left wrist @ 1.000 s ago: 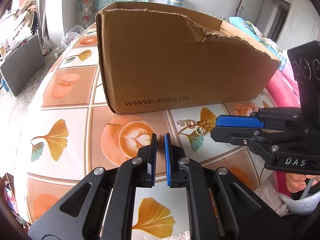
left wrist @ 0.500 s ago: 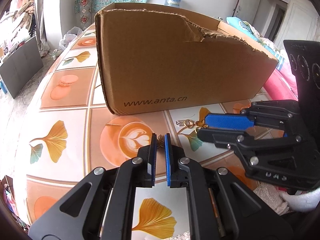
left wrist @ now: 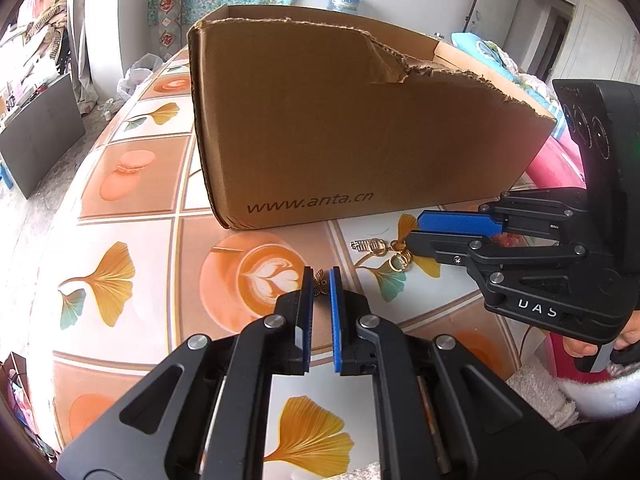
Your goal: Organize jewelry
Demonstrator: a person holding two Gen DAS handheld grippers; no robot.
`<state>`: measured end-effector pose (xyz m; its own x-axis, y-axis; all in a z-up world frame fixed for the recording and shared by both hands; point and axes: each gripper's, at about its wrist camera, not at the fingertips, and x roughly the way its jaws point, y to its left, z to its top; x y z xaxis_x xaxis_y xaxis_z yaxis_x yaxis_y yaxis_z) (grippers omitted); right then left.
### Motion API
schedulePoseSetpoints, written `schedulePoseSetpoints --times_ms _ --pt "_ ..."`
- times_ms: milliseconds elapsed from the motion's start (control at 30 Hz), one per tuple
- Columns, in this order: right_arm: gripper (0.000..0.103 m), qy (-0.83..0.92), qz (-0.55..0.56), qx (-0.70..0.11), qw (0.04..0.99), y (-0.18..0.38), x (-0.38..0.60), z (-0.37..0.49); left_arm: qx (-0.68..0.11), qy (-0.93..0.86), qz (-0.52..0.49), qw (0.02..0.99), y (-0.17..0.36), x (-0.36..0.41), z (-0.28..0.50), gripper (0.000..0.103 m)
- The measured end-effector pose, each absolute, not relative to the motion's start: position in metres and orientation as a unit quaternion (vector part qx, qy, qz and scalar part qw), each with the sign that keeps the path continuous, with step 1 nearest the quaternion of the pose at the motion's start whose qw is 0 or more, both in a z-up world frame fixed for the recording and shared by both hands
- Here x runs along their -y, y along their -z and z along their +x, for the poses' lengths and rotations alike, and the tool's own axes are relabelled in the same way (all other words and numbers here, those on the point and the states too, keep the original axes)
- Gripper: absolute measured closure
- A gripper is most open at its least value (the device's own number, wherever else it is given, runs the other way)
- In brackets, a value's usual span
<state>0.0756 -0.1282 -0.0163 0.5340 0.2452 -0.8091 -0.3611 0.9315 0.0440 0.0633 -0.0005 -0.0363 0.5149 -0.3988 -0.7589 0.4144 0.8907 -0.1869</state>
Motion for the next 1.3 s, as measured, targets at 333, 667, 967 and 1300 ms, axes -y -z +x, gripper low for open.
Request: schedulePoseSetpoints --times_ms 333,667,967,1300 --pt "0.085 -0.136 -0.061 -0.465 0.873 0.010 0.145 0.064 -0.431 0.232 0.010 0.872 0.037 0.002 0.063 0.096" --pt "0.085 -0.147 -0.028 -0.470 0.870 0.000 0.168 0.045 -0.430 0.231 0.013 0.873 0.037 0.003 0.062 0.096" --pt "0.084 -0.164 -0.072 -0.463 0.868 0.001 0.145 0.041 -0.429 0.230 0.015 0.873 0.037 0.004 0.062 0.096" --pt "0.091 -0.169 -0.029 -0.464 0.869 0.004 0.147 0.045 -0.428 0.229 0.021 0.874 0.037 0.005 0.061 0.096"
